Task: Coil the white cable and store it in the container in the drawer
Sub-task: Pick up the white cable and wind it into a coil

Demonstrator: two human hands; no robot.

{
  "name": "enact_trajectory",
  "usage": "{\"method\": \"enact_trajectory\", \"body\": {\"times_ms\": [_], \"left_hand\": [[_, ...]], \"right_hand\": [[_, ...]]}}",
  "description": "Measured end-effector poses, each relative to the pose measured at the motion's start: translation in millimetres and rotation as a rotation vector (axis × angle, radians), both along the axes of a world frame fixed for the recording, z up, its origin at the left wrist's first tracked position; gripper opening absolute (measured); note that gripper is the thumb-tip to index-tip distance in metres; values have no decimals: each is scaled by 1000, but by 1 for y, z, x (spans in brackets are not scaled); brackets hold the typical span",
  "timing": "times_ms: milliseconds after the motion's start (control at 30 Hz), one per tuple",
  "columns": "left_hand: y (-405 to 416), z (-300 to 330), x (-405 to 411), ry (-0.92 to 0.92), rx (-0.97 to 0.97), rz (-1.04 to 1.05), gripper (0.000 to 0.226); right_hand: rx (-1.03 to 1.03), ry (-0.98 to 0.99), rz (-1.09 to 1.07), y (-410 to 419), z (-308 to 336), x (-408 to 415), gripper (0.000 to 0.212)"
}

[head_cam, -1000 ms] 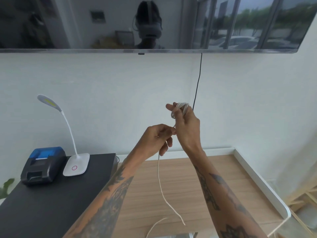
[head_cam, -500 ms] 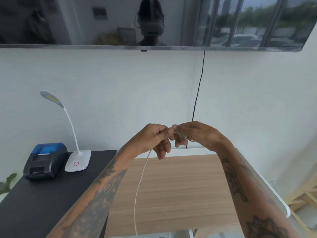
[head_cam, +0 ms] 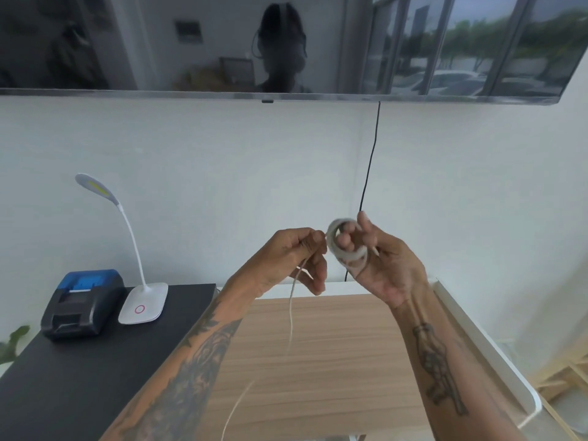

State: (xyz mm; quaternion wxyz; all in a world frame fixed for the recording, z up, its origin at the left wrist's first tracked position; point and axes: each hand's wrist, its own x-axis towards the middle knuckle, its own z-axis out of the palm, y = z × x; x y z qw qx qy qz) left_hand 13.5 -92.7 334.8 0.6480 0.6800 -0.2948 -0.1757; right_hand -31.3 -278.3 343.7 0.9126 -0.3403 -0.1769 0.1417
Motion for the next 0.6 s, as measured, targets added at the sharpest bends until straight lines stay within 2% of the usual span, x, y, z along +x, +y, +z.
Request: {"method": "enact_trajectory", "body": {"times_ms": [67,100,133,233,267,333,400,500,600], "left_hand": [[0,-1,1,23,-8,5,33],[0,-2,1,35,-4,5,32],[0,-3,1,47,2,3,31],[3,-6,1,69,36,0,30],[6,-6,1,65,50,12,30],[11,-5,4,51,80,48,31],[16,-3,7,55,114,70,32],[22,-3,8,90,147,52,34],[25,-5,8,88,161,21,36]], "right_hand": [[186,-8,-107,9,6,5,32],[153,-55,-204,13,9,9,31],[6,-125,-347,15,10,13,31],[-762,-363,-879,16,2,24,26],[-969,-460,-977,16,-1,26,23],[-1264,-609,-946,18,-9,28,20],[-1419,-626,-797,17,-18,26,30],[-1468,-490,-609,12,-21,22,56],[-1401,-324,-338,2,-14,19,56]]}}
